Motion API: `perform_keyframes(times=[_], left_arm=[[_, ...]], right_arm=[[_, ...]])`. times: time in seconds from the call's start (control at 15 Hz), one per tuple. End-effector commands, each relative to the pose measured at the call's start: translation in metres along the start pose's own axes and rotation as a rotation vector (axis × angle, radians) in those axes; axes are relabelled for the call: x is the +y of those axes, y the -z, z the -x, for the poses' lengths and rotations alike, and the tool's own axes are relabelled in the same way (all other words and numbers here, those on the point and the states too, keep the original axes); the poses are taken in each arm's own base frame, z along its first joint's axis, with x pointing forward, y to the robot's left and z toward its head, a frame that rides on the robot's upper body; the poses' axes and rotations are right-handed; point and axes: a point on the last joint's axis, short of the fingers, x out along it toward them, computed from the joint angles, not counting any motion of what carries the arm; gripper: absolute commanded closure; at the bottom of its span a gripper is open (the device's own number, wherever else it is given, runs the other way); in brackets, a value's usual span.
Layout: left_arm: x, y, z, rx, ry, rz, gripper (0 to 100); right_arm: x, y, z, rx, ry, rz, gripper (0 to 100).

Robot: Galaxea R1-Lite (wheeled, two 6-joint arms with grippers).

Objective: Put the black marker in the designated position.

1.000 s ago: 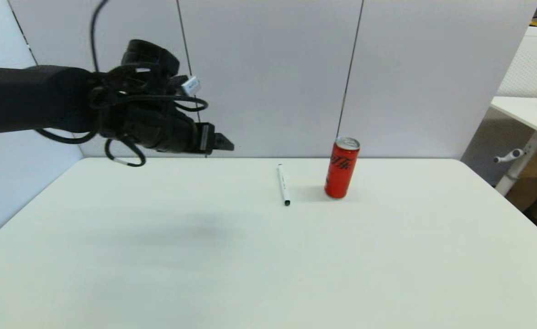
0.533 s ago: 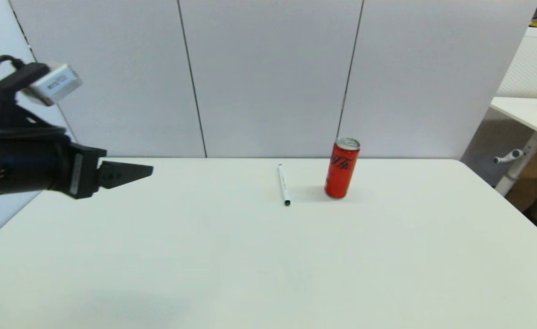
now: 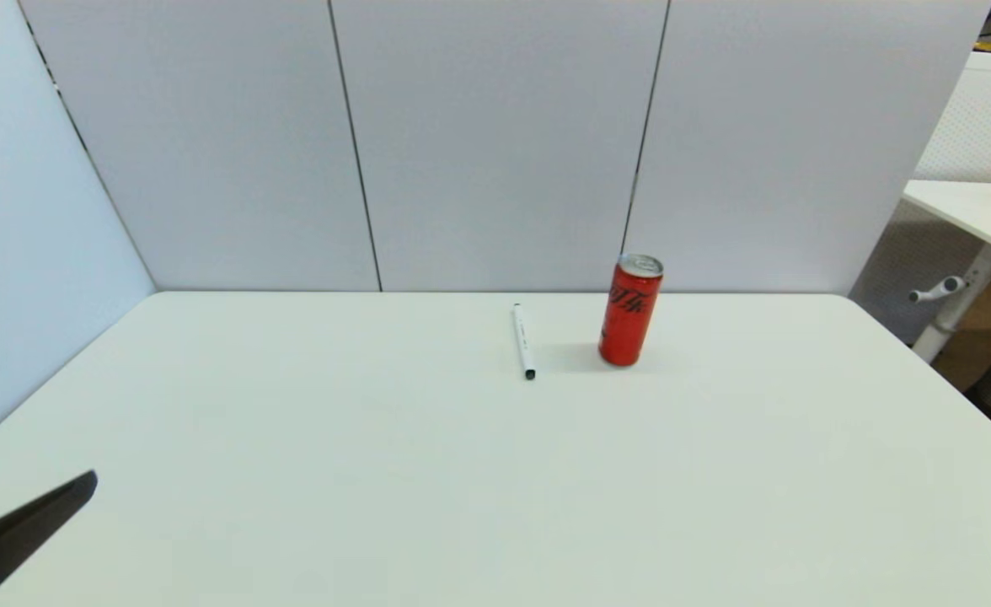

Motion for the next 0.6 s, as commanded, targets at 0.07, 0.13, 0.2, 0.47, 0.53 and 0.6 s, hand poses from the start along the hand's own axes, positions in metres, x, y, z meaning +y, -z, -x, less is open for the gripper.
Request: perform_keyframes(times=[0.07,0.13,0.2,0.47,0.53,0.6], left_arm=[[-0.02,0.056,0.034,-0.155,-0.018,-0.011,0],[-0.023,0.065,0.036,-0.165,-0.009,-0.004,0],[-0.025,0.075,0.036,-0.163,-0.012,-0.003,0],[-0.029,0.1,0.031,-0.171,-0.047,-0.01,0],[-0.032,0.106,0.034,-0.189,-0.061,-0.012,0],[-0.035,0.115,0.037,-0.215,-0.077,-0.009,0]], right_arm=[[0.0,0.0,0.0,0.001,0.0,0.0,0],[0.0,0.0,0.0,0.001,0.0,0.0,0],[0.0,0.0,0.0,0.001,0.0,0.003,0],[0.0,0.0,0.0,0.001,0.0,0.0,0],[0.0,0.0,0.0,0.001,0.0,0.0,0],[0.0,0.0,0.0,0.001,0.0,0.0,0]])
